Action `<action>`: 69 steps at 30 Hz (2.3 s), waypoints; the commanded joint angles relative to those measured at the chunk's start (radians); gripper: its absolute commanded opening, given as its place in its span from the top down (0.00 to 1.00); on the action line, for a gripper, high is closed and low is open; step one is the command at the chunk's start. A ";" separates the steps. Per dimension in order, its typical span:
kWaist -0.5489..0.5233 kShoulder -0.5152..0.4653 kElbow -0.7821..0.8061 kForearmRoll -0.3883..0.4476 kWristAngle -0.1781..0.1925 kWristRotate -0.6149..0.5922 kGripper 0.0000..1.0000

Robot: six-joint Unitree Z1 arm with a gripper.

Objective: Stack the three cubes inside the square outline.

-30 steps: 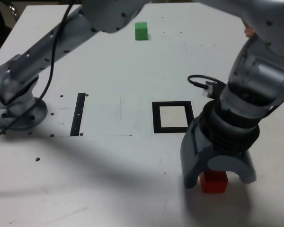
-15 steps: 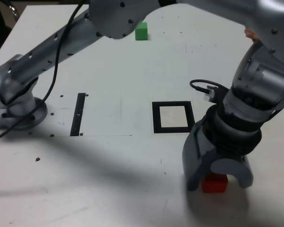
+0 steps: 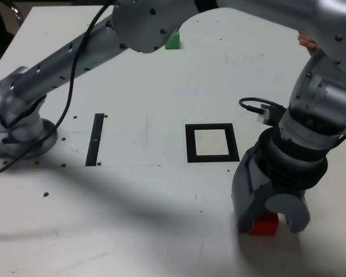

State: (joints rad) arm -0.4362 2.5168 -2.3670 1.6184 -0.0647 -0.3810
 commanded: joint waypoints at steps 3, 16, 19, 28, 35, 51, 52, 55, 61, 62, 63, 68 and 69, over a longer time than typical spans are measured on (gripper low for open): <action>0.002 0.007 -0.004 0.011 -0.001 0.002 0.77; 0.002 0.001 -0.005 0.015 -0.001 0.017 0.77; 0.002 -0.018 0.005 0.017 0.005 0.034 0.77; 0.033 -0.150 0.148 0.014 0.037 0.085 0.77; 0.111 -0.257 0.297 -0.019 0.066 0.145 0.77; 0.309 -0.401 0.629 -0.222 0.067 0.271 0.77; 0.318 -0.402 0.639 -0.231 0.065 0.279 0.77; 0.343 -0.401 0.664 -0.260 0.060 0.298 0.77; 0.372 -0.391 0.707 -0.307 0.054 0.321 0.77; 0.375 -0.389 0.712 -0.312 0.052 0.324 0.77; 0.377 -0.386 0.715 -0.316 0.050 0.327 0.77; 0.382 -0.368 0.716 -0.324 0.038 0.340 0.77; 0.382 -0.365 0.717 -0.326 0.036 0.341 0.77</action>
State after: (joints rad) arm -0.0552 2.1448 -1.6501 1.2956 -0.0264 -0.0422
